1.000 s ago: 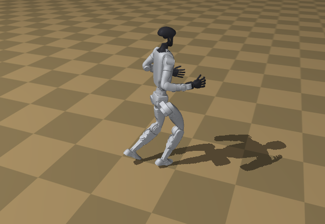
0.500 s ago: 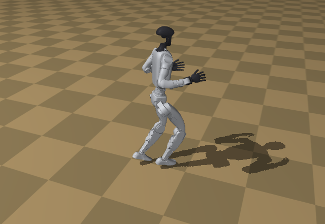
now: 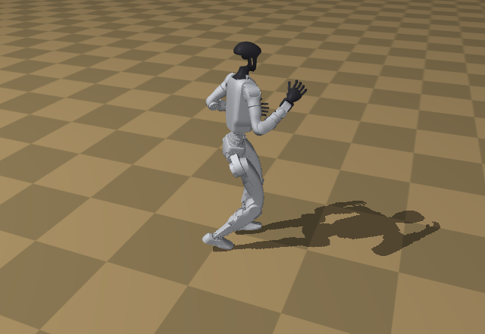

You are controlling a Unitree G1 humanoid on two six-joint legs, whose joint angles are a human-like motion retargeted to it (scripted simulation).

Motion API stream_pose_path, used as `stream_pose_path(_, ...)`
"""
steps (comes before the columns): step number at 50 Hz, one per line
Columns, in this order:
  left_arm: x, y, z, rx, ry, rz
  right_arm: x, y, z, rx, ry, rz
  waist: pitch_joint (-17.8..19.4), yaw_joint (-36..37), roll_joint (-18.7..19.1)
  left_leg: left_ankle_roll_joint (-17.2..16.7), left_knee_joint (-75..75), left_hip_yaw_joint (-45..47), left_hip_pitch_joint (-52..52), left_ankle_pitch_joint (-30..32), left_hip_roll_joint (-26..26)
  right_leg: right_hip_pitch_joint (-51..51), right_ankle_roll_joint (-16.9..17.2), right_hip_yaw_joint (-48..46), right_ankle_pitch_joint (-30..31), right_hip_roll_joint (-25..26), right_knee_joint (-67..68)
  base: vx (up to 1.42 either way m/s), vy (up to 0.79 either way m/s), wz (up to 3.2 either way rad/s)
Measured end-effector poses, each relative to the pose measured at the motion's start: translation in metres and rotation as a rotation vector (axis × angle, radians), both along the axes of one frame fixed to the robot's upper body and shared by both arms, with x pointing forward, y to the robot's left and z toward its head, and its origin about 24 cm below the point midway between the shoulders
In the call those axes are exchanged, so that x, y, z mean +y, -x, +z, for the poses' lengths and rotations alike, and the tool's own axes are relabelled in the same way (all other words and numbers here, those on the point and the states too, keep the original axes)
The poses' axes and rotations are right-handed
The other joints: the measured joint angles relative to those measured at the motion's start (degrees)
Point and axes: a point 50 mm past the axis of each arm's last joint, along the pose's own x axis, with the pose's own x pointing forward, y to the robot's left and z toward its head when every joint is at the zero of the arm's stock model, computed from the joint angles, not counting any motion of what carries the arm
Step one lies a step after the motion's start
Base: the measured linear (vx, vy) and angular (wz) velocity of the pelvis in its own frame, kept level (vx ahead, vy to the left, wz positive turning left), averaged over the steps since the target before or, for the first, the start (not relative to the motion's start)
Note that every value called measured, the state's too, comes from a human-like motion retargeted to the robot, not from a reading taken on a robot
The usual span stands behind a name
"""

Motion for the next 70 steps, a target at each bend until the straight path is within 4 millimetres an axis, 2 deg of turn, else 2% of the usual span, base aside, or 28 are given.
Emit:
stream_pose_path(2, 0.000, -0.002, 0.001, 0.003, -0.015, -0.019, -0.001, -0.004, -0.003, 0.019, 0.024, -0.012, 1.23, -0.38, 1.64, 2.66, 13.15, 0.66, -1.67, -7.98, 4.26, -1.25, -2.43, -0.55, -7.36, 1.37, 0.69, -0.54, 0.12, -0.78)
stream_pose_path(5, 0.005, -0.013, 0.003, -0.009, -0.074, -0.034, -0.004, -0.015, -0.014, 0.088, 0.075, -0.040, 3.38, -0.14, 6.15, 4.96, 31.37, -0.32, -0.60, -16.15, 13.70, -3.16, -4.74, -2.33, -9.57, 6.74, 1.82, -0.53, 0.10, -1.54)
stream_pose_path(7, 0.008, -0.020, 0.003, -0.028, -0.096, -0.012, -0.006, -0.017, -0.029, 0.162, 0.089, -0.046, 3.84, 0.82, 9.74, 4.24, 36.95, -1.98, 3.89, -16.37, 19.54, -3.82, -5.29, -3.08, -5.79, 11.79, -1.24, -0.49, 0.05, -2.00)
stream_pose_path(9, 0.011, -0.021, 0.005, -0.045, -0.104, 0.027, -0.008, -0.012, -0.045, 0.237, 0.080, -0.045, 3.18, 0.94, 11.65, 2.33, 36.85, -3.00, 9.48, -13.30, 21.82, -4.37, -4.80, -3.52, -1.16, 14.87, -5.65, -0.45, 0.02, -1.82)
stream_pose_path(12, 0.017, -0.019, 0.008, -0.075, -0.095, 0.093, -0.013, 0.000, -0.060, 0.313, 0.043, -0.052, 1.72, -0.32, 12.92, -0.94, 29.11, -3.65, 16.60, -8.12, 21.09, -5.57, -0.36, -1.58, 8.64, 18.79, -12.68, -0.40, 0.01, -1.52)
stream_pose_path(14, 0.023, -0.017, 0.009, -0.085, -0.093, 0.135, -0.016, 0.005, -0.063, 0.324, 0.020, -0.061, 0.87, -1.53, 12.98, -2.63, 21.48, -3.71, 19.45, -6.25, 19.07, -7.03, 2.70, 0.16, 13.40, 19.94, -15.57, -0.38, 0.00, -1.33)
stream_pose_path(17, 0.033, -0.015, 0.012, -0.090, -0.113, 0.204, -0.021, 0.010, -0.058, 0.297, 0.004, -0.082, 0.12, -3.45, 12.00, -2.83, 11.97, -3.14, 21.73, -8.26, 15.49, -10.01, 3.45, 1.36, 12.50, 18.46, -12.57, -0.39, -0.02, -1.00)
stream_pose_path(19, 0.042, -0.014, 0.013, -0.085, -0.149, 0.248, -0.023, 0.011, -0.052, 0.268, 0.017, -0.095, 0.11, -4.21, 11.54, -1.62, 9.73, -2.69, 21.59, -13.19, 14.11, -11.82, 2.42, 1.29, 9.36, 16.71, -5.80, -0.43, -0.04, -0.86)
stream_pose_path(23, 0.060, -0.014, 0.016, -0.061, -0.279, 0.313, -0.027, 0.011, -0.042, 0.214, 0.077, -0.125, 0.36, -4.48, 9.59, 3.67, 9.34, -0.67, 19.45, -27.64, 11.97, -13.41, -0.88, 0.52, 1.33, 9.77, 8.71, -0.46, -0.05, -0.86)
stream_pose_path(25, 0.072, -0.020, 0.018, -0.045, -0.379, 0.347, -0.028, 0.008, -0.039, 0.202, 0.112, -0.143, 0.62, -4.12, 8.14, 6.31, 8.75, 1.15, 18.19, -31.76, 11.26, -12.58, -1.86, -0.11, -1.71, 5.39, 12.19, -0.41, -0.06, -0.73)
stream_pose_path(27, 0.078, -0.029, 0.016, -0.034, -0.445, 0.359, -0.027, 0.003, -0.041, 0.214, 0.133, -0.141, 1.10, -3.43, 6.09, 7.79, 6.41, 2.39, 17.70, -31.45, 9.73, -10.09, -1.88, -0.16, -2.75, 1.69, 12.14, -0.37, -0.09, -0.68)
stream_pose_path(30, 0.078, -0.033, 0.009, -0.003, -0.483, 0.336, -0.022, 0.000, -0.047, 0.253, 0.146, -0.096, 1.22, -2.33, 4.32, 7.75, 1.45, 3.38, 18.23, -28.15, 8.75, -4.52, -0.75, -0.62, -2.46, -0.96, 6.82, -0.30, -0.13, -0.64)
stream_pose_path(37, 0.063, -0.032, -0.003, 0.049, -0.532, 0.199, -0.014, 0.000, -0.045, 0.271, 0.082, 0.023, -1.50, -2.17, 3.24, 4.50, -11.63, 5.39, 19.96, -17.45, 9.20, 2.65, 1.88, -2.53, -0.85, -0.50, -12.59, -0.21, -0.15, -0.48)
stream_pose_path(42, 0.055, -0.034, -0.005, 0.061, -0.561, 0.135, -0.010, -0.001, -0.039, 0.251, 0.052, 0.062, -1.94, -2.42, 3.56, 4.50, -4.46, 6.06, 15.95, -18.04, 12.28, 3.26, 0.50, -5.26, -2.91, 0.16, -16.46, -0.18, -0.15, -0.35)
stream_pose_path(49, 0.056, -0.040, 0.000, 0.039, -0.569, 0.163, -0.007, -0.003, -0.022, 0.170, 0.089, 0.072, 1.02, 0.40, 6.78, 6.41, 22.51, 0.76, 3.39, -23.15, 20.51, 2.69, -4.19, -8.91, -8.83, 3.91, -11.92, -0.07, -0.08, -0.25)
stream_pose_path(53, 0.061, -0.043, 0.004, 0.013, -0.557, 0.229, -0.015, -0.003, -0.010, 0.118, 0.069, 0.037, 1.03, 3.36, 9.54, 4.81, 24.04, -3.52, -3.15, -22.16, 24.02, 2.54, -3.83, -10.60, -5.31, 6.29, -14.28, 0.14, 0.07, -0.05)
stream_pose_path(56, 0.066, -0.035, 0.002, 0.029, -0.536, 0.277, -0.023, 0.002, -0.013, 0.138, 0.026, 0.016, -0.93, 3.69, 8.91, 1.85, 14.71, -5.06, -3.44, -15.71, 21.28, 2.80, -0.26, -9.17, 1.05, 5.31, -17.76, 0.26, 0.16, 0.52)
stream_pose_path(59, 0.072, -0.021, -0.002, 0.063, -0.515, 0.320, -0.029, 0.008, -0.022, 0.191, 0.000, 0.003, -3.24, 2.49, 7.47, -1.40, 3.20, -6.43, -1.32, -6.41, 15.67, 2.17, 4.70, -6.71, 11.03, 2.39, -18.30, 0.29, 0.20, 0.88)
stream_pose_path(62, 0.077, -0.007, -0.005, 0.096, -0.509, 0.350, -0.033, 0.013, -0.030, 0.233, 0.001, -0.006, -4.44, 0.66, 6.34, -3.45, -4.59, -7.76, 1.65, 0.30, 9.47, 0.55, 6.33, -4.92, 16.17, -2.31, -12.49, 0.24, 0.22, 0.88)
stream_pose_path(65, 0.080, 0.004, -0.007, 0.125, -0.521, 0.366, -0.037, 0.017, -0.037, 0.264, 0.022, -0.027, -4.85, -0.92, 6.65, -2.90, -2.03, -9.07, 1.55, -1.36, 5.23, -1.56, 5.34, -3.70, 16.12, -5.47, -2.45, 0.18, 0.21, 0.74)
stream_pose_path(67, 0.083, 0.009, -0.006, 0.137, -0.548, 0.367, -0.039, 0.020, -0.042, 0.286, 0.034, -0.039, -4.77, -2.30, 6.72, -1.45, -1.37, -9.68, 2.52, -4.80, 2.31, -2.81, 4.22, -2.87, 14.49, -7.45, 4.67, 0.17, 0.17, 0.76)
stream_pose_path(70, 0.094, 0.005, -0.003, 0.148, -0.623, 0.369, -0.041, 0.017, -0.049, 0.315, 0.036, -0.052, -2.61, -3.33, 6.76, 0.44, -4.51, -11.35, 7.70, -8.91, -0.68, -3.50, 2.97, -1.31, 12.12, -7.88, 12.49, 0.16, 0.13, 0.47)
